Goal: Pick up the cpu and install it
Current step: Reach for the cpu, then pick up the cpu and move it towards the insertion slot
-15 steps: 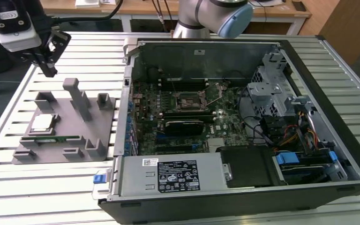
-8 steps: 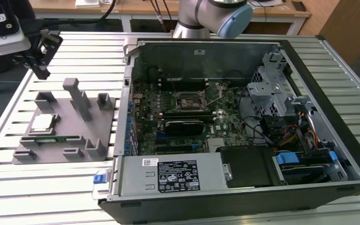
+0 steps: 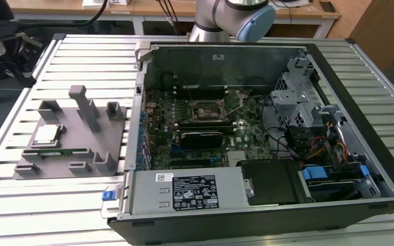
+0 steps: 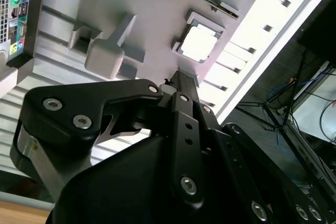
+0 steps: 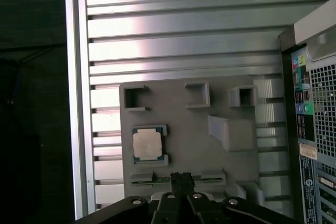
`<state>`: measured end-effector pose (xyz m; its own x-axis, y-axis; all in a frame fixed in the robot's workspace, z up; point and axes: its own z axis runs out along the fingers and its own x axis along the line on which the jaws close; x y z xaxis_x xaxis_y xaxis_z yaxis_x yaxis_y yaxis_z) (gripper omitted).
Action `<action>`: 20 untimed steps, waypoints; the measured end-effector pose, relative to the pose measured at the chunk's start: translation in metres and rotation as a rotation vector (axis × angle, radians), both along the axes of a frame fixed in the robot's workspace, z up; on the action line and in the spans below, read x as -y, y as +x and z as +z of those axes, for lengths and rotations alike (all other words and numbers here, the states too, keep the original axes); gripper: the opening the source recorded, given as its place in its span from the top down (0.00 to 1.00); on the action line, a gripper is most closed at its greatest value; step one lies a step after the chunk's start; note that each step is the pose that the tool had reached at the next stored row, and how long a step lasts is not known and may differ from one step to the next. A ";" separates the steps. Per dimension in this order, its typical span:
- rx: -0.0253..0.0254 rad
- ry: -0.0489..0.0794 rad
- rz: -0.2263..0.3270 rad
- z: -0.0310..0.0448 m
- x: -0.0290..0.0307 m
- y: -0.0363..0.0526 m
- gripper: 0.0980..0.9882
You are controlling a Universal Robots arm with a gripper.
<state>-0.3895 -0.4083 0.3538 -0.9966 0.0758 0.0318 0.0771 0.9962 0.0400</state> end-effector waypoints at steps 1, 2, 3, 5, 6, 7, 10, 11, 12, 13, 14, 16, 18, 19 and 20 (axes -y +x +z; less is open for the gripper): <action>0.0000 0.000 0.000 -0.0002 0.0000 -0.0024 0.99; 0.0000 0.000 0.000 -0.0005 0.0000 -0.0048 0.99; 0.0001 0.000 0.000 -0.0007 0.0000 -0.0070 0.99; 0.0000 0.000 0.000 -0.0011 0.0000 -0.0110 0.99; 0.0001 0.000 0.000 -0.0015 0.0000 -0.0128 0.99; 0.0000 0.000 0.000 -0.0018 0.0000 -0.0142 0.99; 0.0001 0.000 0.000 -0.0029 0.0000 -0.0168 0.99; -0.0001 0.000 0.000 -0.0032 0.0000 -0.0169 0.99; -0.0005 0.000 0.000 -0.0035 0.0000 -0.0170 0.99; -0.0011 0.000 0.000 -0.0039 0.0000 -0.0171 0.99; -0.0021 -0.001 0.000 -0.0042 0.0000 -0.0171 0.99; -0.0040 -0.001 0.000 -0.0047 0.0000 -0.0172 0.99; -0.0041 -0.001 0.000 -0.0054 0.0001 -0.0172 0.99; -0.0039 -0.001 0.000 -0.0061 0.0002 -0.0171 0.99; -0.0035 -0.001 0.000 -0.0068 0.0004 -0.0172 0.99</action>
